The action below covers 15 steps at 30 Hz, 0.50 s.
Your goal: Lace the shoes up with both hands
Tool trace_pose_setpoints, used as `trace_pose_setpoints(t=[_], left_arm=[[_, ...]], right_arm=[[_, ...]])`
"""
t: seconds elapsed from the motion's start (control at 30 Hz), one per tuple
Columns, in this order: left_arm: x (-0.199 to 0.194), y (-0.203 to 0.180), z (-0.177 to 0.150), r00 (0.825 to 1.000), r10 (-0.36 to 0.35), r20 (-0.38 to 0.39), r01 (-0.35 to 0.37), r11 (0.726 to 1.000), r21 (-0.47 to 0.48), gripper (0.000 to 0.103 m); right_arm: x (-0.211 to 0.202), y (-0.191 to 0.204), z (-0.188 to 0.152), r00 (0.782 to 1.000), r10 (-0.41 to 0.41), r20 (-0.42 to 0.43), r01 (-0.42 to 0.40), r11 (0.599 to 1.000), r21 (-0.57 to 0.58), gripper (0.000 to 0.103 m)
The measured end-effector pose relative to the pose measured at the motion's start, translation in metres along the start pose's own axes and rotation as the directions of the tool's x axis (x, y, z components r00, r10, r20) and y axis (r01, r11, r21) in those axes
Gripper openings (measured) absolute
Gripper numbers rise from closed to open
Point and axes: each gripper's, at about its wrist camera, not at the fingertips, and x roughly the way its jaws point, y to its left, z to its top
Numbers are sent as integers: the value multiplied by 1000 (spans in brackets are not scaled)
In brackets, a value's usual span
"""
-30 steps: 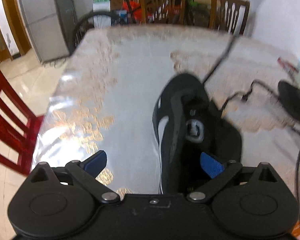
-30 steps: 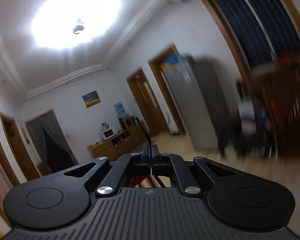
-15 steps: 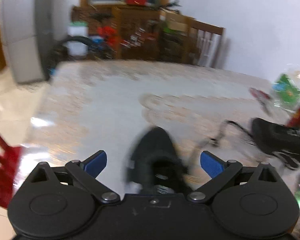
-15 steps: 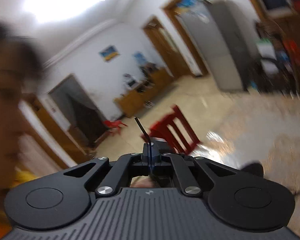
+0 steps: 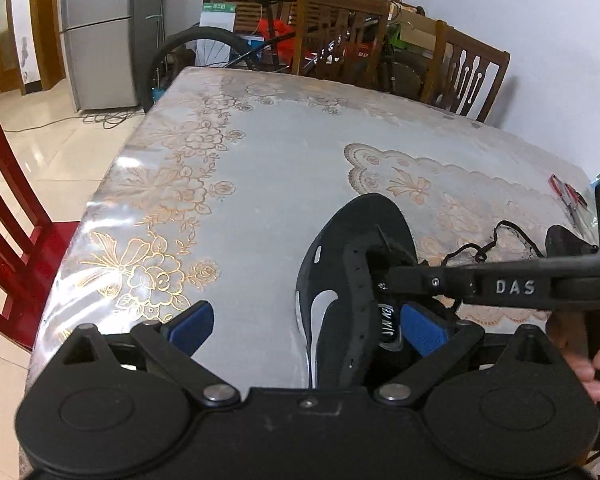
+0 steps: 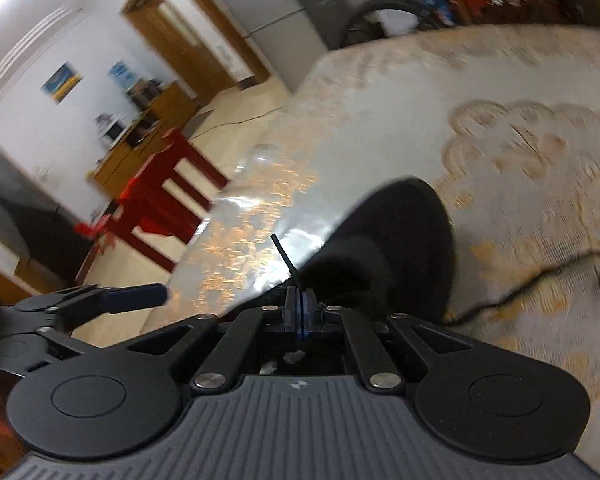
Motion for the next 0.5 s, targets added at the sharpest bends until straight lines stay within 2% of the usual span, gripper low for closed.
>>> trace_pose_setpoints(t=[0.07,0.2,0.37,0.43,0.47,0.5], left_arm=[[3,-2,-2,1000,13,-6,-13,1000,4,100],[15,-4,0,995,99,12,-99,995,17,100],[18,2,3,996,92,7,-92,996,-7,100],[19,2,3,996,90,5,-90,996,-4,100],[19,2,3,996,89,5,-89,996,-4,100],[20,3,3,996,87,4,-87,996,-7,100]], right_arm=[[0,-4,-5,1000,23,-5,-23,999,32,1],[-9,5,-1,999,23,-32,-22,999,34,1],[-9,13,0,999,6,-53,-7,1000,-21,0],[-7,21,3,998,-23,-52,19,997,-80,14],[-7,25,4,998,-38,-50,32,993,-110,26],[-6,29,5,997,-53,-48,46,989,-139,27]])
